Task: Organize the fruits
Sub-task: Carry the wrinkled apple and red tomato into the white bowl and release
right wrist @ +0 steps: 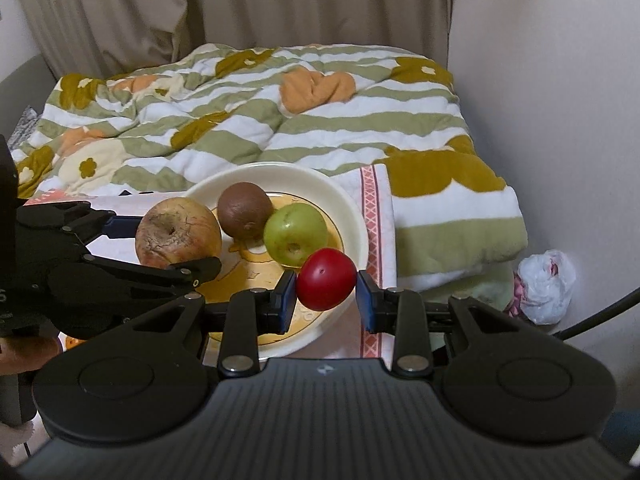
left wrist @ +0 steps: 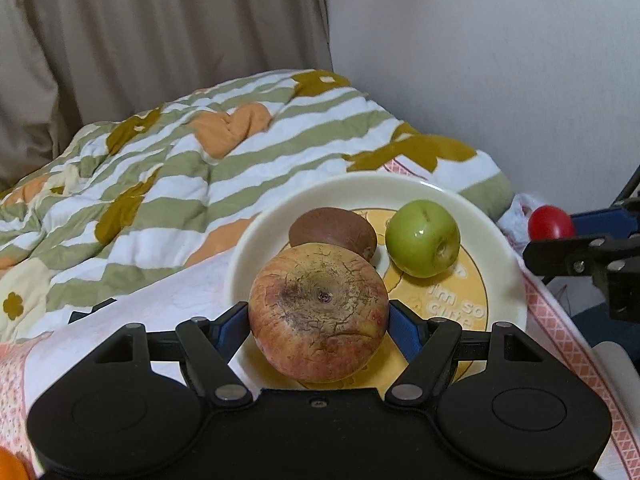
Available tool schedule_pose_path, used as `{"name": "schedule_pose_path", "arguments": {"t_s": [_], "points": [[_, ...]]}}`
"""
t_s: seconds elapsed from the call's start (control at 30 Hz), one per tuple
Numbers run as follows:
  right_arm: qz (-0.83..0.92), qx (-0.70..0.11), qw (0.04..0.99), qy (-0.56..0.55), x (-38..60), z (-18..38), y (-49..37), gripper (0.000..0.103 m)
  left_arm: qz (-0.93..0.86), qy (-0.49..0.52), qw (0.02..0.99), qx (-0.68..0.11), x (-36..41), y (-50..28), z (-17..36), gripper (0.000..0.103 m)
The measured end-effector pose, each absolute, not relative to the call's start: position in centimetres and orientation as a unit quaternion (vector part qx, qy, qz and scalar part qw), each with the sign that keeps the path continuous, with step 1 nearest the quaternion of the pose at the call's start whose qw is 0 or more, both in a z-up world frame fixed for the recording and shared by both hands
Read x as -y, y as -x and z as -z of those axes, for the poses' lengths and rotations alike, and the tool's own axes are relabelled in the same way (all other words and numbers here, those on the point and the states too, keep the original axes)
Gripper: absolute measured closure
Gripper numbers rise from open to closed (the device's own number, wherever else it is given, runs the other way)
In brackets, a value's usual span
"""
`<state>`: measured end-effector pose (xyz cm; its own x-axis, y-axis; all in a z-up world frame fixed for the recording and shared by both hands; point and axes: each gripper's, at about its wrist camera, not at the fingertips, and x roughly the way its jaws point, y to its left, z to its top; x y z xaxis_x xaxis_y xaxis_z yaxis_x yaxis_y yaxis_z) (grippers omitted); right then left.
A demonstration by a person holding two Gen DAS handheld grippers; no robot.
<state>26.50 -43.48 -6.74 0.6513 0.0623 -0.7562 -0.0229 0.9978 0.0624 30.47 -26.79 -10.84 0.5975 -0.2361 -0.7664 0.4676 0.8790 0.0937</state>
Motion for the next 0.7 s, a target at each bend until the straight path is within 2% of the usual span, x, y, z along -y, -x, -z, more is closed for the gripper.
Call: {"name": "schedule_pose_path", "arguments": {"t_s": [0.1, 0.17, 0.27, 0.7], "points": [[-0.015, -0.418, 0.908, -0.028, 43.9, 6.8, -26.6, 0.056, 0.202, -0.144, 0.882, -0.4, 26.7, -30.6, 11.0, 0.024], [-0.009, -0.419, 0.907, -0.034, 44.3, 6.7, -26.6, 0.056, 0.204, -0.155, 0.89, -0.378, 26.7, -30.2, 10.3, 0.0], [-0.005, -0.415, 0.909, -0.039, 44.7, 6.1, -26.5, 0.056, 0.201, -0.175, 0.893, -0.364, 26.7, -29.7, 9.6, 0.0], [-0.047, -0.426, 0.904, -0.007, 42.2, 6.3, -27.1, 0.056, 0.166, -0.133, 0.885, -0.415, 23.3, -28.7, 7.8, 0.0]]}}
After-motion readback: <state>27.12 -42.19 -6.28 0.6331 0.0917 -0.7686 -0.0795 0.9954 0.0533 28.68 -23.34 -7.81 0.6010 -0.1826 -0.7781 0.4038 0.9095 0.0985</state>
